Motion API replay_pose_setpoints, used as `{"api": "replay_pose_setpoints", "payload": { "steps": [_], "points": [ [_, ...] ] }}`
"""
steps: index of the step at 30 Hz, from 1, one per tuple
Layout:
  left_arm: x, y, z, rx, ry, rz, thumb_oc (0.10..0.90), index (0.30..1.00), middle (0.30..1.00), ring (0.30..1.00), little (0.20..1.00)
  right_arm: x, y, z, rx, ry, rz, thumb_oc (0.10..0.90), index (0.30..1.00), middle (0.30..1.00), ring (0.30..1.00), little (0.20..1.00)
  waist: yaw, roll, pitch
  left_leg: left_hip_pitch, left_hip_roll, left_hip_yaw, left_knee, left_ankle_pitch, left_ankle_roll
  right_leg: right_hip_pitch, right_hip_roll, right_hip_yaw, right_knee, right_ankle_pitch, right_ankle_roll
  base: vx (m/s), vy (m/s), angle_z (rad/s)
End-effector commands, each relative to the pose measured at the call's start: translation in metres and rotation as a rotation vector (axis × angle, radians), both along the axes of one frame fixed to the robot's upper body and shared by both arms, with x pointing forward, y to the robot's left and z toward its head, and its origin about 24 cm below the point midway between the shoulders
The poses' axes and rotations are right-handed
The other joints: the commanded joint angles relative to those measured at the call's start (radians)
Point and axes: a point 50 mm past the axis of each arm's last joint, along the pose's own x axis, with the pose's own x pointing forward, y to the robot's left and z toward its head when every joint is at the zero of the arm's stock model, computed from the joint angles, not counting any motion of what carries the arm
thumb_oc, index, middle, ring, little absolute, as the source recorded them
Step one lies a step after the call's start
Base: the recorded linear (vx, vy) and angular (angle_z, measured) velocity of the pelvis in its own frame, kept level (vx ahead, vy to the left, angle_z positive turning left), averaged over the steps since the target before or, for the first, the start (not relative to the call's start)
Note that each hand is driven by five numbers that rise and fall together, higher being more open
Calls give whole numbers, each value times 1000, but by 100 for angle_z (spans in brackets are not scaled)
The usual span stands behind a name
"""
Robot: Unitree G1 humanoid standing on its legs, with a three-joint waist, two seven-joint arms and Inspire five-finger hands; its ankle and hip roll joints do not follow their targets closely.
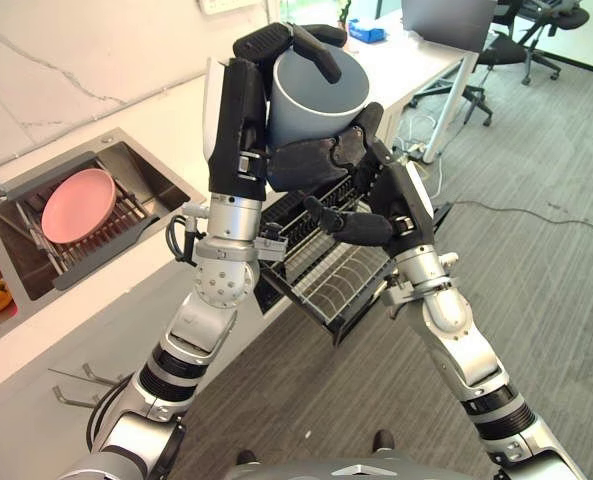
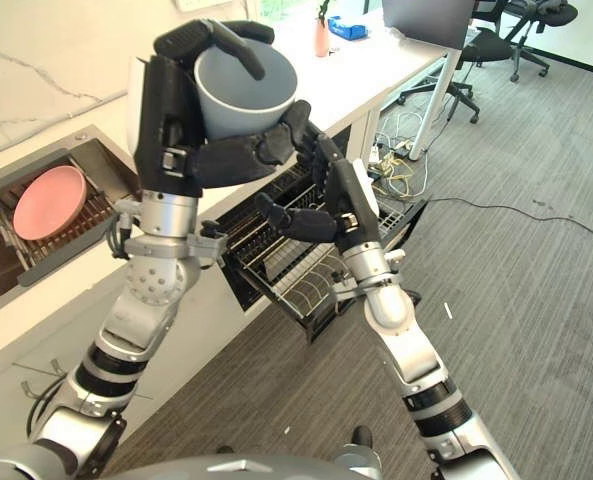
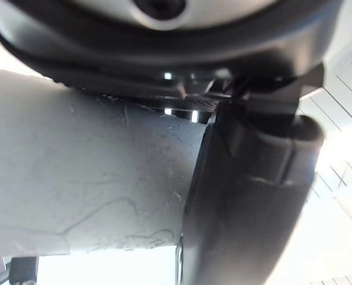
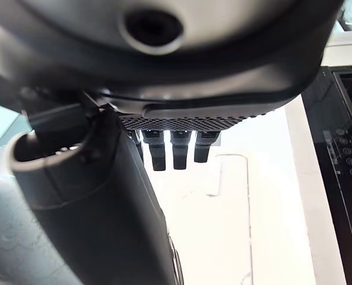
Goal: Place the dishes in the dishwasher.
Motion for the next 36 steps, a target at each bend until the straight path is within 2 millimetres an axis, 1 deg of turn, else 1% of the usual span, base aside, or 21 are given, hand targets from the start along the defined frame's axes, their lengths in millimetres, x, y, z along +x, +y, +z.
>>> {"api": "replay_pose_setpoints", "payload": {
  "steps": [1, 3, 4, 5, 6, 9, 10, 12, 15, 18, 21, 22, 23, 25, 26, 28, 29, 30, 31, 34, 36],
  "points": [
    [-1, -9, 23, -9, -113, -63, 400, 300, 300, 300, 300, -5, 6, 47, 151, -213, 51, 800, 900, 900, 900, 900, 17, 7, -68, 1, -1, -56, 2, -26, 7, 63, -16, -21, 11, -100, 36, 0, 0, 0],
    [-1, -10, 22, -2, -108, -64, 400, 300, 300, 300, 300, -5, 8, 47, 166, -209, 60, 800, 900, 900, 900, 900, 17, 8, -68, 1, 0, -55, 2, -25, 7, 64, -16, -21, 11, -101, 36, 0, 0, 0],
    [0, -15, 17, 23, -93, -59, 400, 300, 300, 300, 300, -7, 11, 51, 226, -207, 91, 800, 900, 900, 900, 900, 18, 7, -68, 1, 1, -58, 2, -25, 6, 67, -13, -22, 11, -102, 34, 0, 0, 0],
    [0, -15, 17, 23, -93, -59, 400, 300, 300, 300, 300, -7, 11, 51, 226, -207, 91, 800, 900, 900, 900, 900, 18, 7, -68, 1, 1, -58, 2, -25, 6, 67, -13, -22, 11, -102, 34, -14, -35, 1],
    [0, -18, 13, 31, -80, -60, 400, 300, 300, 300, 300, -8, 13, 52, 281, -195, 114, 800, 900, 900, 900, 900, 19, 6, -67, 0, 1, -60, 2, -23, 6, 67, -12, -22, 11, -101, 33, 0, 0, 0],
    [0, -18, 13, 32, -80, -60, 400, 300, 300, 300, 300, -8, 13, 52, 282, -194, 115, 800, 900, 900, 900, 900, 18, 5, -67, 0, 1, -60, 2, -23, 6, 67, -12, -22, 11, -101, 33, 0, 0, 0],
    [1, -24, 4, 89, -60, -45, 400, 300, 300, 300, 300, -13, 24, 51, 419, -124, 234, 800, 900, 900, 900, 900, 22, 1, -66, -3, 2, -60, 2, -22, 5, 65, -10, -23, 11, -101, 31, 0, 0, 0],
    [1, -25, 3, 95, -58, -38, 400, 300, 300, 300, 300, -15, 25, 51, 428, -116, 252, 800, 900, 900, 900, 900, 22, 1, -66, -3, 2, -61, 2, -21, 4, 66, -10, -25, 11, -101, 31, 0, 0, 0],
    [2, -29, -3, 144, -46, -16, 400, 300, 300, 300, 300, -21, 37, 53, 496, -64, 357, 800, 900, 900, 900, 900, 23, -3, -66, -3, 2, -60, 2, -20, 2, 65, -9, -26, 11, -99, 30, 0, 0, 0],
    [4, -33, -7, 162, -32, -15, 400, 300, 300, 300, 300, -24, 45, 57, 535, -48, 412, 800, 900, 900, 900, 900, 23, -4, -65, -5, 2, -60, 2, -20, 1, 65, -10, -28, 11, -98, 30, 0, 0, 0],
    [5, -33, -7, 162, -32, -14, 400, 300, 300, 300, 300, -24, 45, 57, 535, -48, 413, 800, 900, 900, 900, 900, 23, -4, -65, -5, 2, -60, 2, -20, 1, 65, -10, -28, 11, -98, 30, 0, 0, 0],
    [6, -37, -13, 197, -15, -14, 400, 300, 300, 300, 300, -27, 52, 67, 561, -72, 456, 800, 900, 900, 900, 900, 25, -3, -66, -5, 2, -59, 2, -20, 1, 65, -10, -27, 11, -98, 31, 0, 0, 0],
    [7, -39, -15, 207, -12, -14, 400, 300, 300, 300, 300, -28, 54, 70, 570, -83, 462, 800, 900, 900, 900, 900, 25, -4, -64, -5, 2, -58, 2, -20, 0, 65, -10, -26, 11, -98, 31, 0, 0, 0],
    [8, -40, -18, 216, -4, -14, 400, 300, 300, 300, 300, -28, 54, 72, 577, -90, 462, 800, 900, 900, 900, 900, 26, -4, -64, -4, 2, -56, 2, -20, 0, 66, -10, -27, 11, -98, 30, 0, 0, 0],
    [9, -42, -24, 234, 17, -15, 400, 300, 300, 300, 300, -29, 54, 76, 602, -111, 455, 800, 900, 900, 900, 900, 25, -4, -64, -4, 2, -56, 2, -20, 0, 66, -10, -26, 12, -98, 30, 0, 0, 0],
    [9, -42, -24, 234, 17, -15, 400, 300, 300, 300, 300, -29, 54, 76, 602, -111, 455, 800, 900, 900, 900, 900, 25, -4, -64, -3, 2, -56, 2, -20, 1, 67, -10, -26, 12, -98, 30, 0, 0, 0],
    [11, -46, -34, 252, 57, -22, 400, 300, 300, 300, 300, -30, 52, 82, 638, -133, 431, 698, 747, 747, 747, 747, 23, -1, -65, -3, 1, -56, 2, -21, 1, 67, -10, -26, 12, -99, 29, 0, 0, 0],
    [12, -49, -38, 265, 71, -25, 400, 300, 300, 300, 300, -31, 51, 86, 665, -157, 415, 400, 300, 300, 300, 300, 21, 0, -64, -1, 1, -57, 2, -22, 2, 67, -10, -24, 12, -98, 30, 0, 0, 0],
    [12, -51, -43, 275, 84, -32, 400, 300, 300, 300, 300, -32, 46, 92, 673, -200, 400, 400, 300, 300, 300, 300, 20, 1, -63, -1, 1, -57, 2, -22, 3, 67, -11, -25, 13, -99, 30, 0, 0, 0],
    [13, -53, -54, 298, 124, -40, 400, 300, 300, 300, 300, -32, 35, 93, 702, -246, 306, 400, 300, 300, 300, 300, 15, 3, -63, 0, 2, -57, 2, -23, 4, 71, -10, -27, 13, -100, 31, 0, 0, 0],
    [13, -53, -56, 299, 130, -43, 400, 300, 300, 300, 300, -32, 34, 94, 711, -254, 293, 400, 300, 300, 300, 300, 15, 2, -64, 1, 2, -57, 2, -24, 4, 71, -11, -27, 12, -101, 31, 0, 0, 0]
  ]
}}
